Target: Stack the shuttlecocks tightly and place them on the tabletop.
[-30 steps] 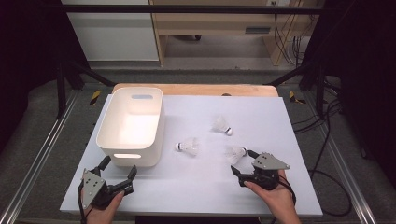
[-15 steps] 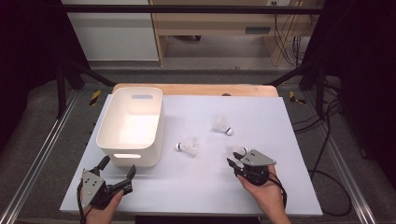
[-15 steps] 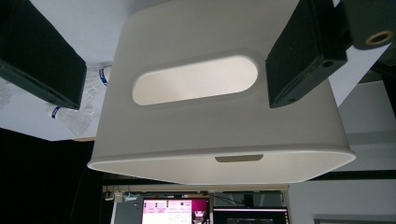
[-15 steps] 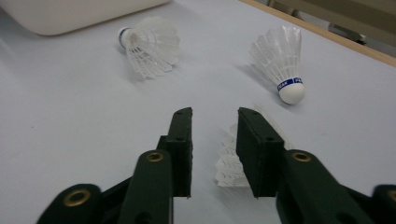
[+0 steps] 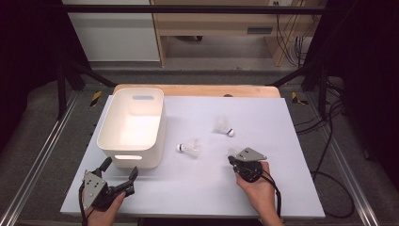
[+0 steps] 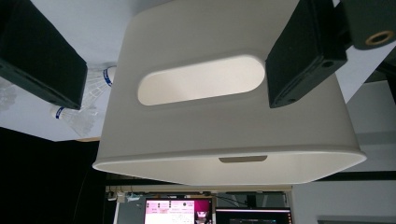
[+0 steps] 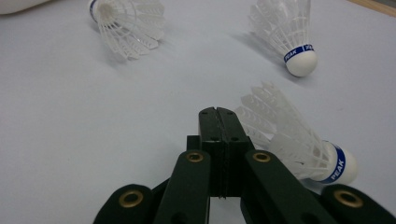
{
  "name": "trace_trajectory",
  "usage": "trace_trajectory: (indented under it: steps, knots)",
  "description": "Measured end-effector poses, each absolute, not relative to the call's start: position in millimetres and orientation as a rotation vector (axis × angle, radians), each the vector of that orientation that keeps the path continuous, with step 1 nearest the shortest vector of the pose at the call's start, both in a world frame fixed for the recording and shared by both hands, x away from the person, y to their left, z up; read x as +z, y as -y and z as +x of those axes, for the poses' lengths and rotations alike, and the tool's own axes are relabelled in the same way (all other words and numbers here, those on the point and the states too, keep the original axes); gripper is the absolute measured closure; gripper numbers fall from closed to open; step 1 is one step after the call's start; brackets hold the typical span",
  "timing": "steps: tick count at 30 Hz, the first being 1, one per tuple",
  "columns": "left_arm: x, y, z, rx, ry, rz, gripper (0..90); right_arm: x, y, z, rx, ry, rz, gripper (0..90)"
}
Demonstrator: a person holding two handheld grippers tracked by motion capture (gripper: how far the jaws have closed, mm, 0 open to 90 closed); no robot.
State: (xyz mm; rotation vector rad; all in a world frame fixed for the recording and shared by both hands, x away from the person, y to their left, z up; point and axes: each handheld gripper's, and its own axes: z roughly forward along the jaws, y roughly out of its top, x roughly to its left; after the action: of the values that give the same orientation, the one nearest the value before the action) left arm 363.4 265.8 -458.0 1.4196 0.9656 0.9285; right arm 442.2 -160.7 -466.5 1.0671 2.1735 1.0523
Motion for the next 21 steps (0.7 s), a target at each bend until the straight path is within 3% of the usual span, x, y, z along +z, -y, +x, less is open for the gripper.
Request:
trace_trajectory:
  steps: [10, 21]
  knots:
    - [-458, -264, 363, 0.926, -0.957, 1.431, 5.8, -467, 171, 438, 1.009, -2.177, 1.099, 90.0]
    - [-458, -260, 364, 0.929, -0.946, 1.444, 5.9, -464, 221, 433, 0.942, -2.147, 1.155, 90.0]
